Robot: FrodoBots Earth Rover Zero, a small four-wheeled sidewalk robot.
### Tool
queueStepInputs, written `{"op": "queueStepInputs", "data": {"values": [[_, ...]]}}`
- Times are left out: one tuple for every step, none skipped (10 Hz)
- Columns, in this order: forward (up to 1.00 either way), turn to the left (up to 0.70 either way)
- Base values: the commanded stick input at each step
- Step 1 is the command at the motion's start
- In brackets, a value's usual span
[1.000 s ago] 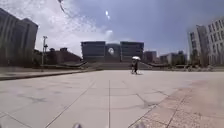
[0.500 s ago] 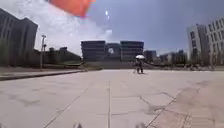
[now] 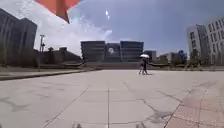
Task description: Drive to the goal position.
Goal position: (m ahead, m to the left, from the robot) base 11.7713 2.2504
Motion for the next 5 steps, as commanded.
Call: {"op": "queueStepInputs", "data": {"values": [[0.45, 0.03], [0.45, 0.03], [0.45, 0.03], [0.45, 0.03], [0.45, 0.03]]}}
